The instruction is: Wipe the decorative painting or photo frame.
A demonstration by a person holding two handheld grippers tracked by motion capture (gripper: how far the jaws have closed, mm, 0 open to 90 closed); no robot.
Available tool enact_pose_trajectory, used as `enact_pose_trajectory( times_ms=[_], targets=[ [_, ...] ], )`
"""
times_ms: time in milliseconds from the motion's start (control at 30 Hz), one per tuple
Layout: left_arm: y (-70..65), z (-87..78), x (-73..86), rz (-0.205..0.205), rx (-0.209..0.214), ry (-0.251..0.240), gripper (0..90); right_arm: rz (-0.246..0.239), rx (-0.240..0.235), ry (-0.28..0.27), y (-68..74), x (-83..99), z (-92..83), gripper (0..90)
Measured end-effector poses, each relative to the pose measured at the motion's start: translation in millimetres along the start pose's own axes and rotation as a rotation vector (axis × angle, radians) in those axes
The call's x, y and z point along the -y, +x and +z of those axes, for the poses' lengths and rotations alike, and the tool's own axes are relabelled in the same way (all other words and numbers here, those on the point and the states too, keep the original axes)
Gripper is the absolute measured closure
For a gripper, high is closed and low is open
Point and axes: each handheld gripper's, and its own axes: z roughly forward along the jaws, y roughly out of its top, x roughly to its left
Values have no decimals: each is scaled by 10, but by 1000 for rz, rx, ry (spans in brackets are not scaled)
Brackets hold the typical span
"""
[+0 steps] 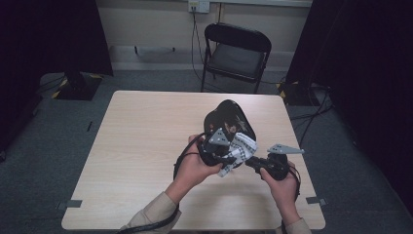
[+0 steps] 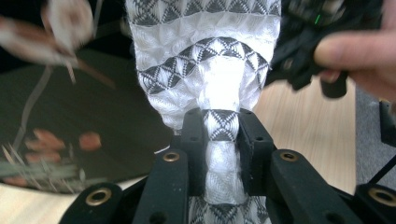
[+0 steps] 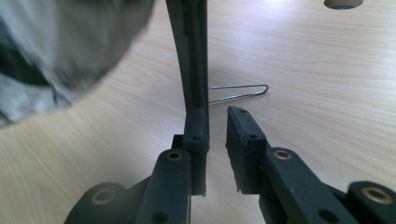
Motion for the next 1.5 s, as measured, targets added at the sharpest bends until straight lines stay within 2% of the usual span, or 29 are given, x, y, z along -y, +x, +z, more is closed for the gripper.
enact_pose_trajectory(
  times_ms=[133, 333, 600, 667, 1000, 1167, 1233, 1300, 1500],
  targets=[
    [34, 93, 202, -37, 6, 33, 752, -2, 0, 2, 4, -2, 0, 781],
    [69, 200, 419, -62, 10, 75, 752, -2, -1, 1, 9, -3, 3, 780],
    [81, 294, 580, -84, 17, 122, 752, -2, 0, 1, 10, -3, 4, 780],
    [82, 319, 618, -100, 13, 128, 752, -1, 0, 1, 9, -3, 4, 778],
    [82, 358, 845, -121, 27, 179, 752, -2, 2, 1, 10, -3, 7, 774],
    [57, 264, 804, -117, 25, 143, 753, -1, 5, 3, 5, 1, 9, 773],
    [33, 163, 724, -107, 21, 79, 753, 0, 4, 3, 2, 3, 14, 773],
    [11, 70, 637, -99, 22, 42, 753, 2, 6, 3, -4, 6, 15, 773],
    [-10, -168, 305, -49, 8, -17, 752, 1, 11, 8, -6, 14, 24, 773]
  ],
)
